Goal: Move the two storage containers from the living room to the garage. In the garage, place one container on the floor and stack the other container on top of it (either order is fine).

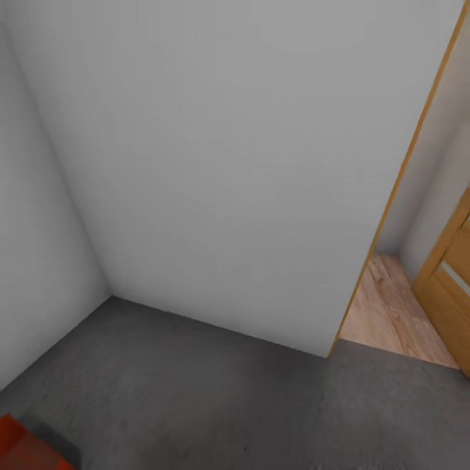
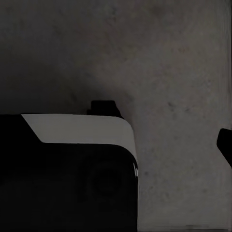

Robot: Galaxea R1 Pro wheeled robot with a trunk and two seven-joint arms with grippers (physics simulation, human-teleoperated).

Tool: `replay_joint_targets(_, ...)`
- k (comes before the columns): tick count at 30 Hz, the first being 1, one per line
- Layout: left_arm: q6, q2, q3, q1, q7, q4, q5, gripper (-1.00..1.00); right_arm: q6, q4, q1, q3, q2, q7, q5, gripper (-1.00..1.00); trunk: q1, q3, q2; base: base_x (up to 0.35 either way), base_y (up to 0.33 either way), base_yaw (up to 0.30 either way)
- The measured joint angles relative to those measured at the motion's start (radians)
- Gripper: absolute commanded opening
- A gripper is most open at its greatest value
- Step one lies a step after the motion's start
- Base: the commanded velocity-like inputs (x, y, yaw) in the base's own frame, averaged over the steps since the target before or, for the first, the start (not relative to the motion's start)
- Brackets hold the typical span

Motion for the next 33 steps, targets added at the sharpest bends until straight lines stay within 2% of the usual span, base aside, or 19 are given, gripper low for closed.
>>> replay_joint_targets(19, 0.0, 0.0, 0.0, 0.0, 0.0, 0.0, 0.0, 1.0, 0.0, 0.0, 0.0, 0.0, -0.004, 0.031, -0.001, 1.0, 0.0, 0.0, 0.0, 0.0, 0.0, -0.295)
replay_joint_targets(23, 0.0, 0.0, 0.0, 0.0, 0.0, 0.0, 0.0, 1.0, 0.001, 0.0, 0.0, -0.001, -0.006, 0.063, -0.003, 1.0, 0.0, 0.0, 0.0, 0.0, 0.0, -0.295)
replay_joint_targets(29, 0.0, 0.0, 0.0, 0.0, 0.0, 0.0, 0.0, 1.0, 0.005, 0.0, 0.0, 0.0, -0.029, 0.141, -0.036, 1.0, 0.0, 0.0, 0.0, 0.0, 0.0, -0.295)
replay_joint_targets(33, 0.0, 0.0, 0.0, 0.0, 0.0, 0.0, 0.0, 1.0, 0.005, 0.0, 0.0, 0.0, -0.031, 0.146, -0.038, 1.0, 0.0, 0.0, 0.0, 0.0, 0.0, -0.295)
